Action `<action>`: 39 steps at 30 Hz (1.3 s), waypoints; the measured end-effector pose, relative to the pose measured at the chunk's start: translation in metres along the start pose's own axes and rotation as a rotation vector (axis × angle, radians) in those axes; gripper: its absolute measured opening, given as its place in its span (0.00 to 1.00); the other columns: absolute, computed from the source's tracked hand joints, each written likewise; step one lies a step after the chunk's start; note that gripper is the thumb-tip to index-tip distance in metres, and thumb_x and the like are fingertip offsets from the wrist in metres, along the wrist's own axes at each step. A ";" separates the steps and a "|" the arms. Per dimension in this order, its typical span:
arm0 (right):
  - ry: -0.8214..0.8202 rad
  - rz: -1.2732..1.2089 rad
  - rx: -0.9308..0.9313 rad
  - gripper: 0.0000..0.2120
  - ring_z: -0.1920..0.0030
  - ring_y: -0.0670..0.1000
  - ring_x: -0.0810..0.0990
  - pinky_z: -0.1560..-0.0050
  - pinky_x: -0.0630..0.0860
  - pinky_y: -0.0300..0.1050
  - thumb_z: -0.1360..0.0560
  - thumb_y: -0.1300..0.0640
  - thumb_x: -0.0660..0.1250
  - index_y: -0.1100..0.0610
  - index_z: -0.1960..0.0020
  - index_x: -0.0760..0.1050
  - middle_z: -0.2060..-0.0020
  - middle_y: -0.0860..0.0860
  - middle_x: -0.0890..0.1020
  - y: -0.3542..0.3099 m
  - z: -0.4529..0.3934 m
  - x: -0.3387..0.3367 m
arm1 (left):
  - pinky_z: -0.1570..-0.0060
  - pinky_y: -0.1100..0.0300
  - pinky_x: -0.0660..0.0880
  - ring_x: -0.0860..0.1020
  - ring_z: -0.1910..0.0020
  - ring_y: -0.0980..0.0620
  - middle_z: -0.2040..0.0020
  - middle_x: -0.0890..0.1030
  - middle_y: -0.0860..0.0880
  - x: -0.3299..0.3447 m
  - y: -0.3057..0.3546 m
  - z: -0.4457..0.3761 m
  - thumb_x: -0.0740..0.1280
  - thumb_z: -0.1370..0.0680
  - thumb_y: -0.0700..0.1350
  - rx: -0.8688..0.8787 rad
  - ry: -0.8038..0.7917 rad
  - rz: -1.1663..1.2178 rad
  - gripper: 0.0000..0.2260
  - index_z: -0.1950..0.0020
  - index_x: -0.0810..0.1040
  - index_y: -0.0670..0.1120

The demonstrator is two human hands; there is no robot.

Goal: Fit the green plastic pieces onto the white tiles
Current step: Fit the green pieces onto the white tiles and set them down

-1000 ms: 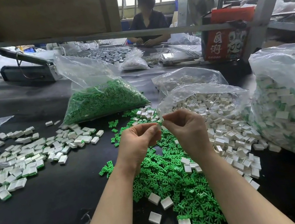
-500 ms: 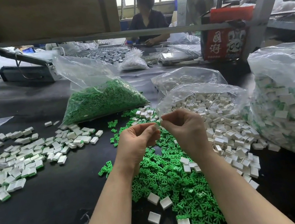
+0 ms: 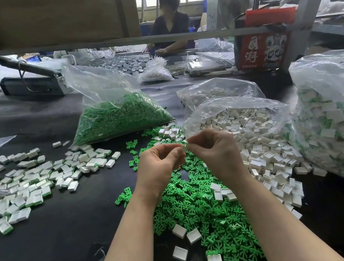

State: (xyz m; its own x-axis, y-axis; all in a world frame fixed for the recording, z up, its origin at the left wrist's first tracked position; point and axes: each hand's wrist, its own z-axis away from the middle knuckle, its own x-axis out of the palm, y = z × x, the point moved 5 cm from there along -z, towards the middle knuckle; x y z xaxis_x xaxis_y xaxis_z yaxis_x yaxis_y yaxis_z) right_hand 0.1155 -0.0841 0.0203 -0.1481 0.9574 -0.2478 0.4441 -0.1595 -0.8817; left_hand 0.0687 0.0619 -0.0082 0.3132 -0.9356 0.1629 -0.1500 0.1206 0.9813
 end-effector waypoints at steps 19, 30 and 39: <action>-0.072 -0.077 -0.007 0.05 0.59 0.51 0.85 0.54 0.81 0.39 0.29 0.66 0.74 0.64 0.53 0.83 0.60 0.55 0.86 0.001 0.000 0.001 | 0.62 0.67 0.77 0.83 0.64 0.53 0.62 0.85 0.45 -0.001 0.002 0.000 0.72 0.26 0.36 0.023 -0.028 -0.022 0.02 0.54 0.83 0.39; -0.210 0.111 0.102 0.05 0.72 0.40 0.78 0.69 0.72 0.35 0.22 0.56 0.68 0.59 0.53 0.79 0.64 0.53 0.85 0.011 0.002 0.006 | 0.63 0.68 0.76 0.81 0.64 0.57 0.63 0.85 0.48 -0.001 0.002 0.000 0.72 0.25 0.38 0.039 0.011 -0.025 0.03 0.53 0.84 0.41; -0.249 0.078 0.105 0.16 0.69 0.49 0.70 0.65 0.67 0.47 0.17 0.57 0.57 0.56 0.63 0.71 0.70 0.52 0.73 0.008 0.006 0.017 | 0.63 0.69 0.75 0.81 0.64 0.59 0.62 0.85 0.49 0.002 0.006 0.001 0.71 0.25 0.37 0.063 0.009 -0.044 0.04 0.52 0.84 0.40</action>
State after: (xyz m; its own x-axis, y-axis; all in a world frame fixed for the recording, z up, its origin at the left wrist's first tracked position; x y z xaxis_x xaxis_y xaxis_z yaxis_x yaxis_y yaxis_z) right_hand 0.1111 -0.0702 0.0067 -0.3353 0.8548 -0.3962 0.3702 -0.2672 -0.8897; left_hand 0.0679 0.0604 -0.0019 0.3287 -0.9367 0.1207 -0.1948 0.0578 0.9791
